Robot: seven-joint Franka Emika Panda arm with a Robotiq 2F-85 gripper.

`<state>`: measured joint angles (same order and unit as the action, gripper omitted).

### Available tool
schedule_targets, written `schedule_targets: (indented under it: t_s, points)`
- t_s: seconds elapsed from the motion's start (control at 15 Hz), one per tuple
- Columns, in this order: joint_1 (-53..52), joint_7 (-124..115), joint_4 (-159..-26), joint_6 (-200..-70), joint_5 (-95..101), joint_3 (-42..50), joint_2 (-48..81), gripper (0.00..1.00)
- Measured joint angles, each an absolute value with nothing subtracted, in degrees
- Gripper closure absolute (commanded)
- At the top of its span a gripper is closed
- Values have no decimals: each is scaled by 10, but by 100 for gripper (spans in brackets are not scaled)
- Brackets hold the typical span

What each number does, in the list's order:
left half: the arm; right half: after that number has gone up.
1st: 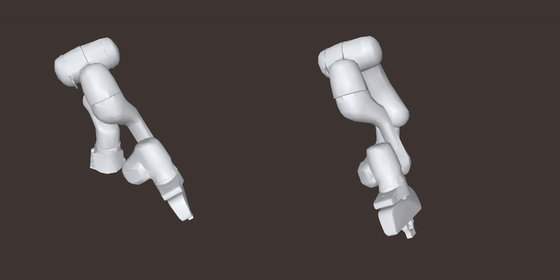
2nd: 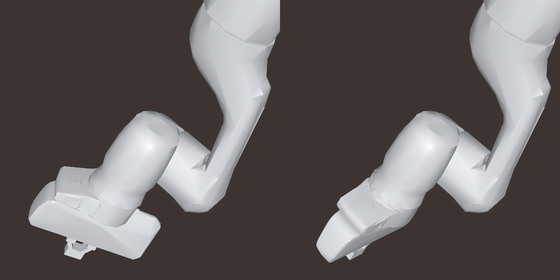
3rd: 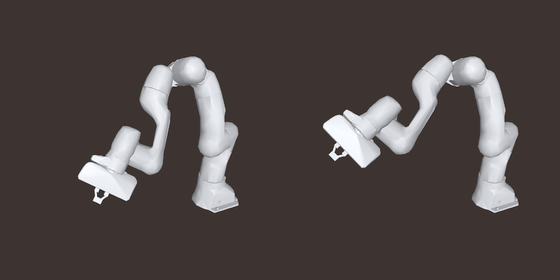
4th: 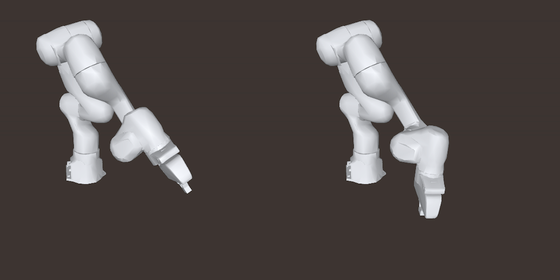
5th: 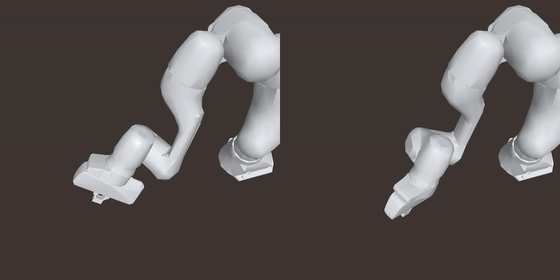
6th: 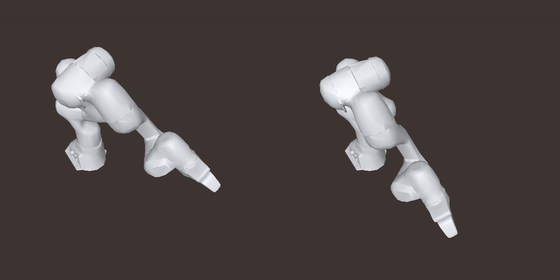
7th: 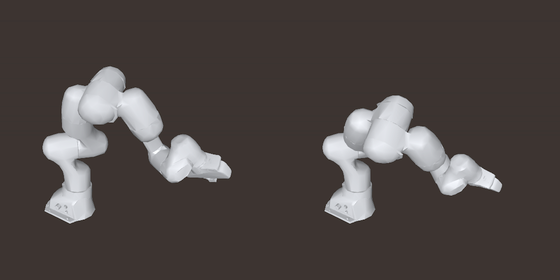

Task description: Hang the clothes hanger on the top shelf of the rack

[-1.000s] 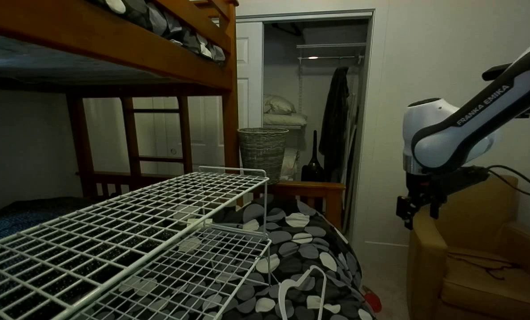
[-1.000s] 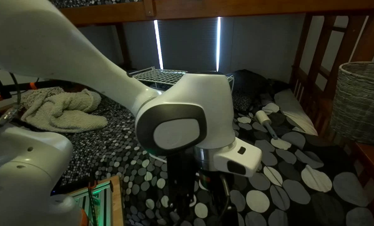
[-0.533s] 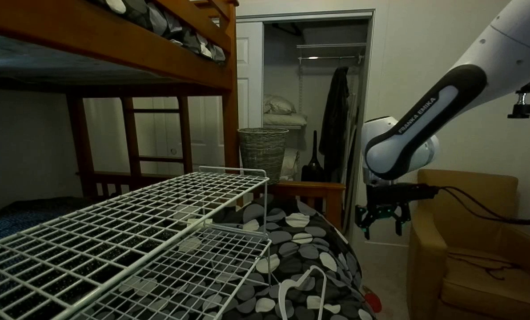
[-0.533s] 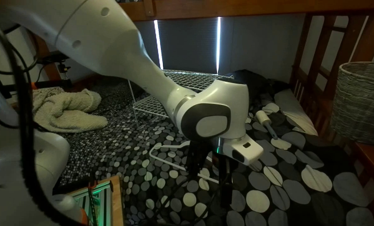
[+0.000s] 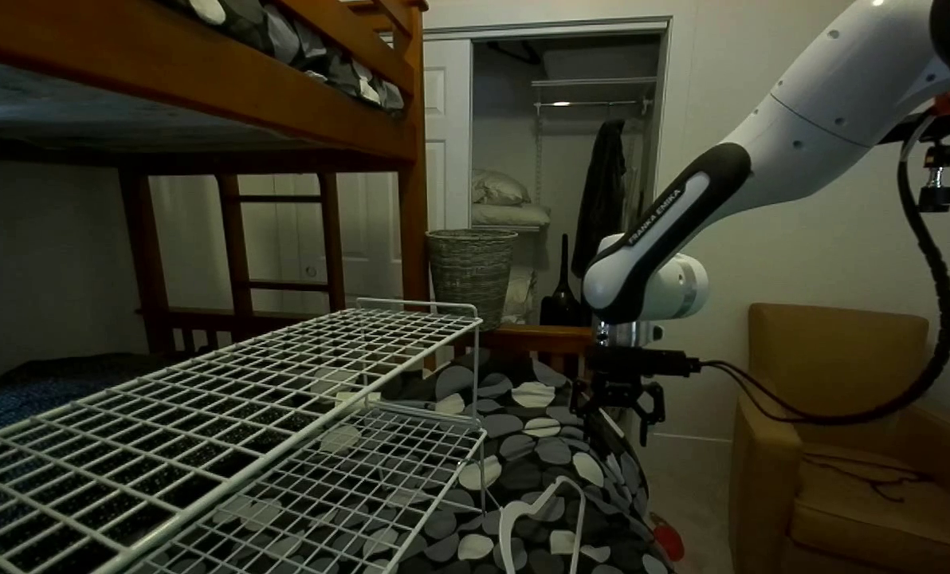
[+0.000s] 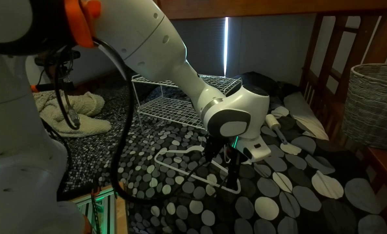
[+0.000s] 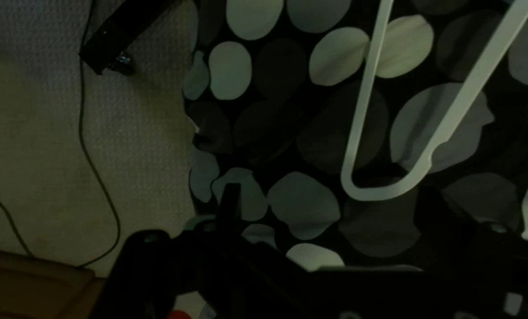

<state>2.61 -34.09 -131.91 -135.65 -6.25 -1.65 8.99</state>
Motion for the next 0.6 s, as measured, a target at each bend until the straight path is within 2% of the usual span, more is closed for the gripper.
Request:
schedule_targets:
  t_s: [0.6]
  points:
    - [-16, -348, -1266, -1349, -103, -19, 148, 0]
